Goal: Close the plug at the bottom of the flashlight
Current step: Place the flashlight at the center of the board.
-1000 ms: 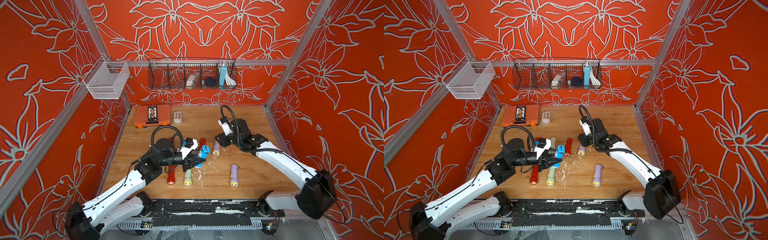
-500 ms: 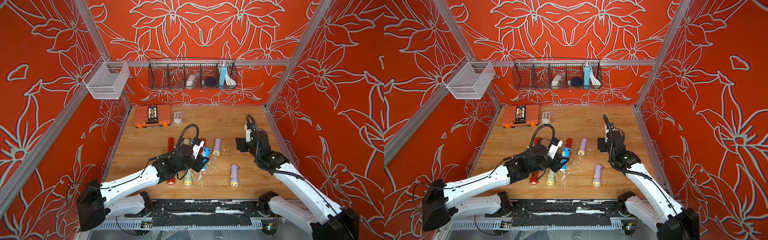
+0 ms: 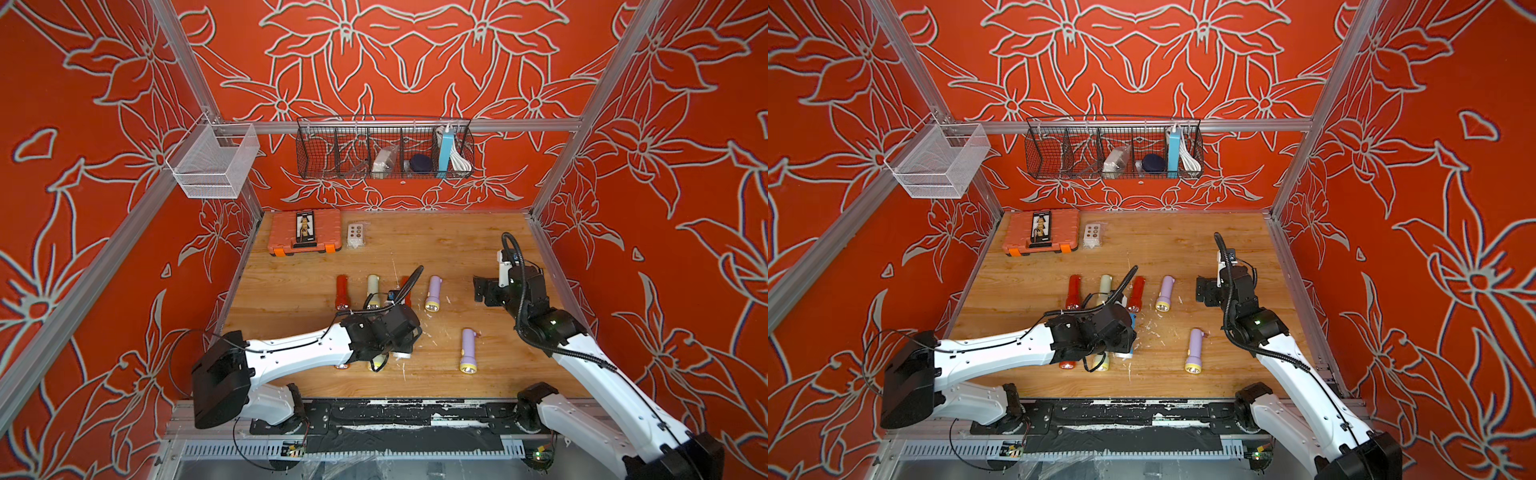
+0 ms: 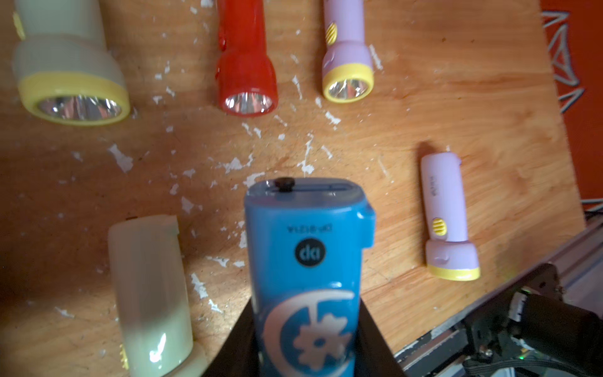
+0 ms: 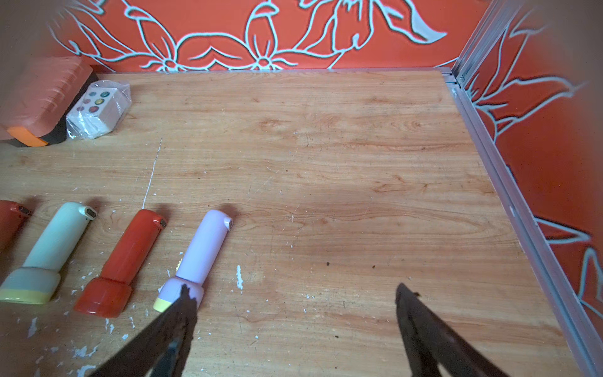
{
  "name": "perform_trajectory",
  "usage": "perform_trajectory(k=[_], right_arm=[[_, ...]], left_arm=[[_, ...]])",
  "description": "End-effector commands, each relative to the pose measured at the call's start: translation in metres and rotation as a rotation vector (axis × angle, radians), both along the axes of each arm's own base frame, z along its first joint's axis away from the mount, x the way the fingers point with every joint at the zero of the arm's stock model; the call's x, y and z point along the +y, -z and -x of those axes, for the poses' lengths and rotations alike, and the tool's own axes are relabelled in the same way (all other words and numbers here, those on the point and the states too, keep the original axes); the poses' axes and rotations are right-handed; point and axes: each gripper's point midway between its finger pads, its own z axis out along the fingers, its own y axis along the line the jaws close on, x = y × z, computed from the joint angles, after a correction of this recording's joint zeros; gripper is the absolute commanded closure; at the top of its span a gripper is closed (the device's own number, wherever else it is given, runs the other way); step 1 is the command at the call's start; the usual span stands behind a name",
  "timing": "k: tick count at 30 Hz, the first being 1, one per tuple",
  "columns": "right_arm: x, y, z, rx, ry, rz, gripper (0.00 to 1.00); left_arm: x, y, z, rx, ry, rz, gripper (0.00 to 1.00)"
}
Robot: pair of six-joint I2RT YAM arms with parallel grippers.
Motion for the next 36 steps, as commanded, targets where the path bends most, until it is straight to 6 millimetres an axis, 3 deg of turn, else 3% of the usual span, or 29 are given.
perform_trajectory(k=[1, 10, 24, 26, 28, 32, 34, 36], right_arm=[[-0.001, 0.002, 0.006, -0.003, 0.003, -0.037, 0.02], [0.004, 0.01, 0.009, 0.011, -0.018, -0.062, 0.02], [0.001, 0.004, 0.012, -0.022, -0.005, -0.077, 0.02], [0.0, 0.005, 0.012, -0.022, -0.003, -0.077, 0.02], [0.0, 0.005, 0.012, -0.022, -0.002, -0.075, 0.02], [0.001, 0.003, 0.013, -0.021, -0.01, -0.073, 0.02], [0.001, 0.002, 0.014, -0.027, -0.013, -0.075, 0.02], [0.0, 0.002, 0.014, -0.032, -0.01, -0.072, 0.02]], left_arm=[[0.002, 0.005, -0.002, 0.027, -0.073, -0.027, 1.0], [-0.013, 0.037, -0.001, 0.113, -0.06, -0.092, 0.99], [-0.026, 0.07, 0.001, 0.233, -0.043, -0.182, 0.86], [-0.025, 0.075, 0.001, 0.255, -0.05, -0.171, 0.76], [-0.023, 0.08, 0.001, 0.278, -0.061, -0.161, 0.75], [-0.02, 0.081, 0.0, 0.285, -0.078, -0.152, 0.47], [-0.019, 0.081, 0.0, 0.285, -0.08, -0.154, 0.44], [-0.018, 0.08, -0.001, 0.283, -0.08, -0.156, 0.26]])
